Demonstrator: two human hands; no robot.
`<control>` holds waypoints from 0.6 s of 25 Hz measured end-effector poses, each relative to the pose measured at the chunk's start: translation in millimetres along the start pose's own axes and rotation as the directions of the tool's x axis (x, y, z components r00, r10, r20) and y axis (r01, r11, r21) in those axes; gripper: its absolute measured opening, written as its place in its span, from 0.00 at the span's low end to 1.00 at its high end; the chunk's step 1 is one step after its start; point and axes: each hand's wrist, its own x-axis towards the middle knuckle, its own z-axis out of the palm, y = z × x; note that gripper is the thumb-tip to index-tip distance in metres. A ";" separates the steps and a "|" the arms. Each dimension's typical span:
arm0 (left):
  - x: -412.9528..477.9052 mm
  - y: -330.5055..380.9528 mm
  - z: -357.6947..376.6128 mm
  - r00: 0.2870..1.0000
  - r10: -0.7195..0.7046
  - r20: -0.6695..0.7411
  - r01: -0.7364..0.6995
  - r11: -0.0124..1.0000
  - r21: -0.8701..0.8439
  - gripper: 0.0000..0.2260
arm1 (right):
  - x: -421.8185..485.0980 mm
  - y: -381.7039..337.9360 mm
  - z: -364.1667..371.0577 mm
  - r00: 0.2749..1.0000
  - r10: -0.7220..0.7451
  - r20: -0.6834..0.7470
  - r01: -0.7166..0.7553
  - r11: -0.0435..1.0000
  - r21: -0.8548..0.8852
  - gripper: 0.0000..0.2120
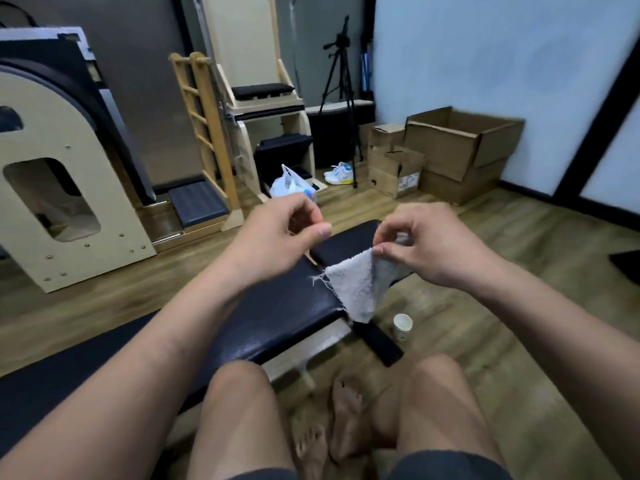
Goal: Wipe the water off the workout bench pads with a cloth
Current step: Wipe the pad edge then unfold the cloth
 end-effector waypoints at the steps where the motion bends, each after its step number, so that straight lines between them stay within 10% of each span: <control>1: 5.0 -0.7 16.5 0.991 -0.008 0.136 0.020 0.996 -0.092 0.17 | -1.6 3.7 -5.2 0.999 -0.001 0.036 0.004 0.997 -0.078 0.02; 3: 8.8 -1.0 63.4 0.936 0.009 0.353 0.060 0.981 -0.185 0.29 | -6.8 10.8 -20.1 0.996 0.057 0.074 -0.044 0.985 -0.165 0.03; 7: 16.4 11.5 133.9 0.927 0.083 0.367 0.077 0.913 -0.401 0.17 | -27.7 34.0 -57.5 0.965 0.202 0.170 -0.156 0.955 -0.252 0.03; 11: 43.1 36.3 142.7 0.823 0.168 0.543 0.300 0.683 -0.666 0.19 | -65.8 64.7 -89.1 0.920 0.391 -0.028 -0.378 0.903 0.203 0.03; 13: 56.6 52.7 152.2 0.786 0.191 0.589 0.393 0.581 -0.713 0.22 | -91.5 77.6 -87.5 0.773 0.632 0.055 -0.466 0.506 0.726 0.17; 15: 65.7 68.9 171.1 0.774 0.152 0.615 0.419 0.605 -0.677 0.21 | -124.7 84.6 -62.8 0.631 0.669 0.392 -0.497 -0.039 0.867 0.25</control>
